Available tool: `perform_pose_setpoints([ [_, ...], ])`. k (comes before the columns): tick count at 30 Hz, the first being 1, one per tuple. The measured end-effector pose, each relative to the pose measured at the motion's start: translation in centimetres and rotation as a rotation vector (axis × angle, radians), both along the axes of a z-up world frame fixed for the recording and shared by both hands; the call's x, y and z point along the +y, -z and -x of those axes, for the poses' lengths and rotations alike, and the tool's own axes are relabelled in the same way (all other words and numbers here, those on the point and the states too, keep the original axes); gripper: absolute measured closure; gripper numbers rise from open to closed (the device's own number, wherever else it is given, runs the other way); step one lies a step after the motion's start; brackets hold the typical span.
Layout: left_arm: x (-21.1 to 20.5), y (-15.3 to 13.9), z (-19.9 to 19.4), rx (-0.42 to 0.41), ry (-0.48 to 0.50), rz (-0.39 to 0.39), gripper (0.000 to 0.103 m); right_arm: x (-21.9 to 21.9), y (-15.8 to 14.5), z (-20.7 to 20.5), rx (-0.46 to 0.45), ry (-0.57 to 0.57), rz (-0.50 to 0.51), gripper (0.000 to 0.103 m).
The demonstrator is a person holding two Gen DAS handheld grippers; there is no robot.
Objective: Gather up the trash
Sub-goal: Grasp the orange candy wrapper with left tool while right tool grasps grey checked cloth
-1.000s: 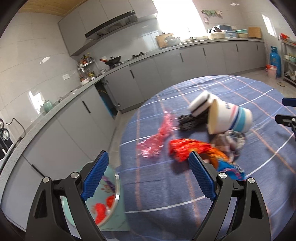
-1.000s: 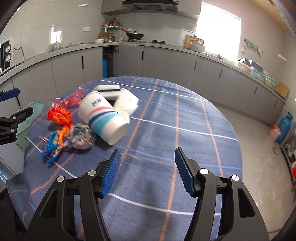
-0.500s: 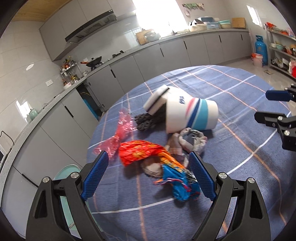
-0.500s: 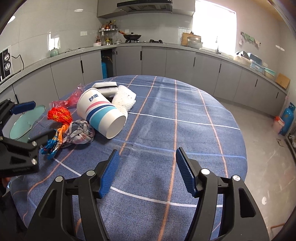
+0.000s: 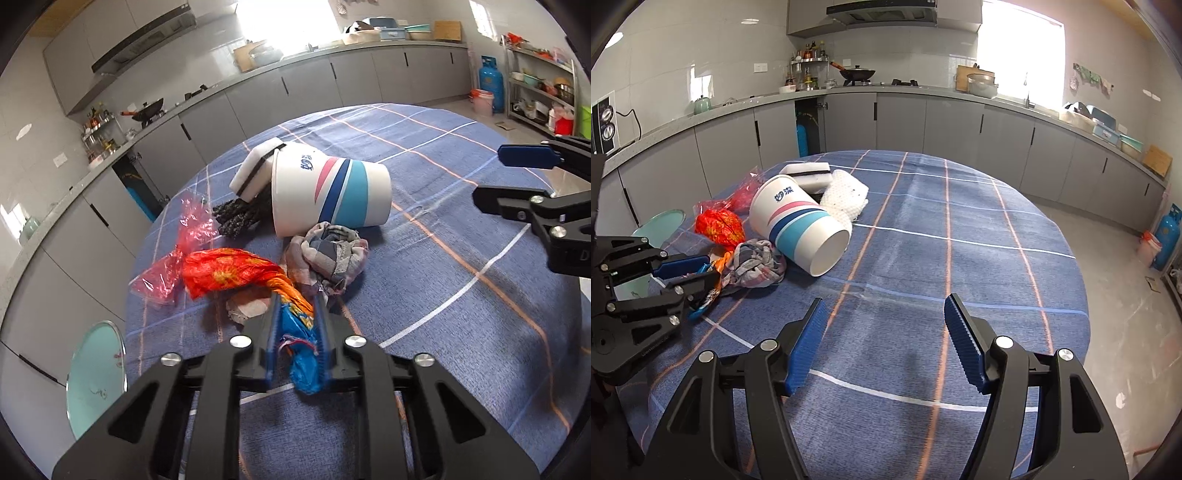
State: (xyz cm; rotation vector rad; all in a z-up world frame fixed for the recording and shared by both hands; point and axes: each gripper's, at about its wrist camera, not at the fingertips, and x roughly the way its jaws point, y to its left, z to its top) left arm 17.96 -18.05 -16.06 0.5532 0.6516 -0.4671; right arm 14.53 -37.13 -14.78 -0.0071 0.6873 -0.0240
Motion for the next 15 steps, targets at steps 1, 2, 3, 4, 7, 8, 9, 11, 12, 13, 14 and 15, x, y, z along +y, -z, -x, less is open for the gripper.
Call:
perform_pose_setpoints([
  [1, 0.2, -0.2, 0.2, -0.009, 0.001, -0.002, 0.091, 0.1, 0.1, -0.1, 0.002, -0.002, -0.001, 0.038],
  [2, 0.4, -0.5, 0.3, -0.02, 0.0, -0.004, 0.095, 0.2, 0.0, -0.2, 0.002, -0.003, -0.003, 0.038],
  [3, 0.8, -0.9, 0.6, -0.038, 0.0, -0.006, 0.095, 0.3, 0.0, -0.2, 0.001, -0.005, -0.004, 0.038],
  [4, 1.2, -1.3, 0.7, -0.053, -0.001, -0.005, 0.095, 0.6, -0.1, -0.4, 0.0, -0.008, -0.007, 0.038],
  [7, 2.5, -2.5, 1.0, -0.083, -0.011, -0.006, 0.095, 1.5, -0.3, -0.8, -0.003, -0.027, -0.015, 0.038],
  [8, 2.9, -2.8, 0.9, -0.088, -0.017, -0.003, 0.095, 1.9, -0.4, -1.0, -0.004, -0.037, -0.017, 0.038],
  [9, 3.6, -3.1, 0.9, -0.094, -0.029, -0.001, 0.095, 2.3, -0.5, -1.3, -0.004, -0.046, -0.019, 0.038],
  [11, 4.4, -3.5, 0.5, -0.101, -0.045, 0.004, 0.095, 3.4, -0.7, -1.8, -0.003, -0.073, -0.025, 0.038],
  [12, 5.1, -3.7, 0.3, -0.104, -0.058, 0.006, 0.095, 3.9, -0.9, -2.0, -0.004, -0.083, -0.027, 0.038],
  [13, 5.6, -3.8, 0.1, -0.107, -0.07, 0.007, 0.095, 4.6, -1.1, -2.3, -0.005, -0.097, -0.027, 0.038],
  [14, 6.0, -3.9, -0.2, -0.11, -0.079, 0.009, 0.095, 5.1, -1.2, -2.6, -0.005, -0.107, -0.026, 0.038],
  [15, 6.5, -4.0, -0.4, -0.113, -0.091, 0.011, 0.095, 5.7, -1.3, -2.9, -0.005, -0.118, -0.027, 0.038],
])
